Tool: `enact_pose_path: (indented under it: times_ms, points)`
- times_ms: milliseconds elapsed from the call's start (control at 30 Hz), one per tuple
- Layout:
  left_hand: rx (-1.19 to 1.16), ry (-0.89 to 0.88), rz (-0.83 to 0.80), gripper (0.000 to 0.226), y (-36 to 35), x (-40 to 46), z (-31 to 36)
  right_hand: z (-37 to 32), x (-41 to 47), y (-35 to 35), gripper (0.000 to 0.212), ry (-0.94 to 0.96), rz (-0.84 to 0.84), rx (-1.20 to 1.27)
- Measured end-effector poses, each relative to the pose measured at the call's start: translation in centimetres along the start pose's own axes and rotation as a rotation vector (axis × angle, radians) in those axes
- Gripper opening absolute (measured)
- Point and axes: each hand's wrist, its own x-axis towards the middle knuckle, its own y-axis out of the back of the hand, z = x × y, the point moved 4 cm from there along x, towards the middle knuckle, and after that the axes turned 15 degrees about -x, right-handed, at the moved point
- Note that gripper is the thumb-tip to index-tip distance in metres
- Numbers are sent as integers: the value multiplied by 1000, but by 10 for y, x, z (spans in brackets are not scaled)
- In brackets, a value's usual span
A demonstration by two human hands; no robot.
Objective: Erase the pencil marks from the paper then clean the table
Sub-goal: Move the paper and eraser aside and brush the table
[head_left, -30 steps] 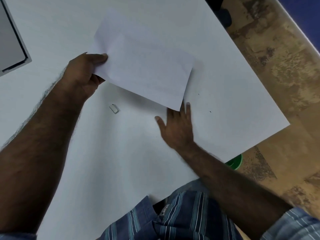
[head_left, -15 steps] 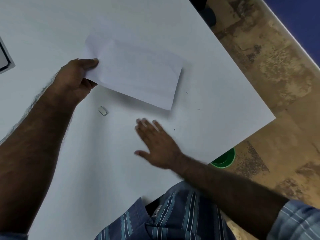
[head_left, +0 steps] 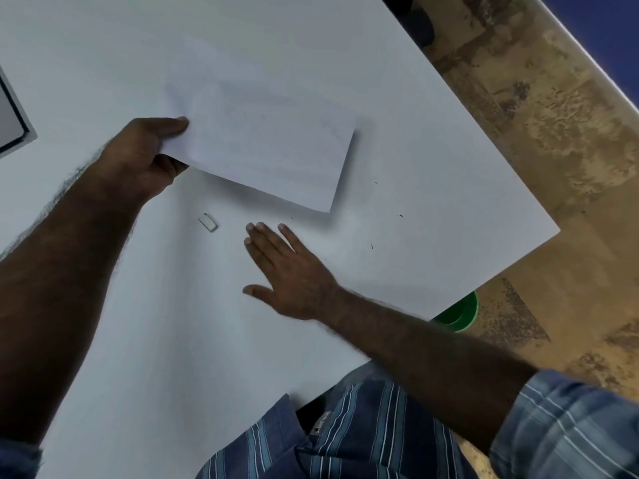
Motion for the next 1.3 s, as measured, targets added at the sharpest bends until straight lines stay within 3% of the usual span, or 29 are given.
enact_pose_path:
  times_ms: [333, 533, 633, 733, 867, 1133, 1300]
  points:
    - [203, 62, -182, 45, -4, 19, 2, 87, -37, 7, 77, -378, 32, -71]
    - [353, 83, -177, 50, 3, 44, 3, 110, -70, 13, 75, -487, 23, -126]
    - [373, 88, -172, 51, 6, 50, 5, 99, -77, 17, 71, -407, 52, -82]
    - [384, 96, -168, 50, 12, 57, 7, 66, -73, 20, 69, -175, 110, -12]
    - [422, 104, -153, 52, 18, 66, 10, 24, -57, 11, 75, 26, 50, 7]
    - [582, 52, -121, 51, 29, 87, 33, 57, -38, 9, 75, -189, 83, -74]
    - [714, 19, -124, 47, 24, 89, 42, 76, -47, 11, 78, -385, -2, -126]
